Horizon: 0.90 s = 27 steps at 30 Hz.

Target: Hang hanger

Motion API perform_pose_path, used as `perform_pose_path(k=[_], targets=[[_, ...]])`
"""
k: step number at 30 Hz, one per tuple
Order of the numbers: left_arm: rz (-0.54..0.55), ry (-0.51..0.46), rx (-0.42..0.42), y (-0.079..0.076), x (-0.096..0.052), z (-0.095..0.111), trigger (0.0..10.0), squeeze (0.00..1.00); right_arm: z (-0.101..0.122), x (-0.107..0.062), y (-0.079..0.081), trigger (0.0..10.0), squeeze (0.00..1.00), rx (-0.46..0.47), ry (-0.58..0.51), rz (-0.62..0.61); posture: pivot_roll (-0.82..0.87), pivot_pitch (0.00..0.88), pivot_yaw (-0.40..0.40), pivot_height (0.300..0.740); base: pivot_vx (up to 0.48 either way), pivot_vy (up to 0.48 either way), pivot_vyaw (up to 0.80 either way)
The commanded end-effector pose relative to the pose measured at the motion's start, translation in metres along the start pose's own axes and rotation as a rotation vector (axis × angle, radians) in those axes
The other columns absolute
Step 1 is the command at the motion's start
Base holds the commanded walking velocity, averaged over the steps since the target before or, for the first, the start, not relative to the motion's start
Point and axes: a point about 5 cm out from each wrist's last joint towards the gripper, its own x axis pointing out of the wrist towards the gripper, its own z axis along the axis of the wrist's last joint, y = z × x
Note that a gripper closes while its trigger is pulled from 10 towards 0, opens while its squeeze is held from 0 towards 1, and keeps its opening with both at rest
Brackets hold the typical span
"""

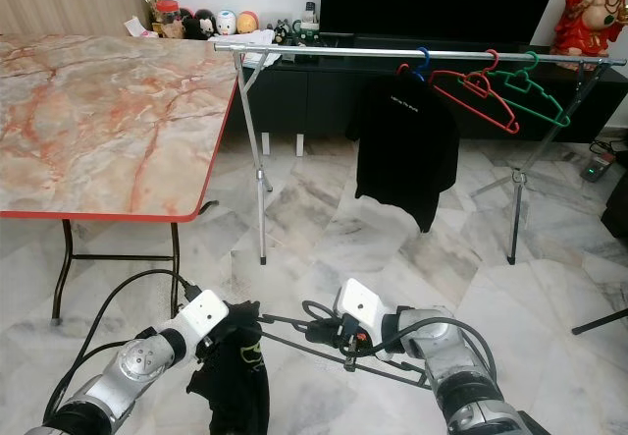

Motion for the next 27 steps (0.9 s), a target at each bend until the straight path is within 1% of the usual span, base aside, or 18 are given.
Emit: perform_pose_path(k=[1, 6, 13, 23, 25, 27], targets=[[-0.023, 0.021, 0.025, -0.003, -0.002, -0.005, 0.0, 0.0, 0.002, -0.002, -0.002, 0.0, 0.0, -0.028, -0.002, -0.008, 0.04, 0.068, -0.053, 0.74, 0.0, 0.0, 0.0], [-0.014, 0.017, 0.023, -0.003, -0.001, -0.003, 0.0, 0.0, 0.001, -0.002, -0.001, 0.0, 0.0, -0.024, 0.002, -0.004, 0.04, 0.068, -0.053, 0.74, 0.0, 0.0, 0.0], [-0.008, 0.0, 0.015, -0.007, 0.003, 0.003, 0.0, 0.0, 0.002, -0.001, -0.001, 0.0, 0.0, -0.015, -0.01, -0.001, 0.04, 0.069, -0.051, 0.74, 0.0, 0.0, 0.0], [0.035, -0.009, 0.008, -0.005, 0.005, 0.006, 0.0, 0.0, -0.001, 0.0, 0.002, 0.0, 0.0, -0.011, -0.002, 0.007, 0.04, 0.06, -0.047, 0.74, 0.0, 0.0, 0.0], [0.063, -0.012, 0.005, -0.002, 0.005, 0.007, 0.0, 0.0, -0.004, -0.001, 0.003, 0.0, 0.0, -0.019, 0.026, 0.014, 0.04, 0.054, -0.045, 0.74, 0.0, 0.0, 0.0], [0.086, -0.008, 0.002, 0.002, 0.004, 0.006, 0.0, 0.0, -0.01, -0.002, 0.004, 0.0, 0.0, -0.042, 0.076, 0.017, 0.04, 0.054, -0.045, 0.74, 0.0, 0.0, 0.0]])
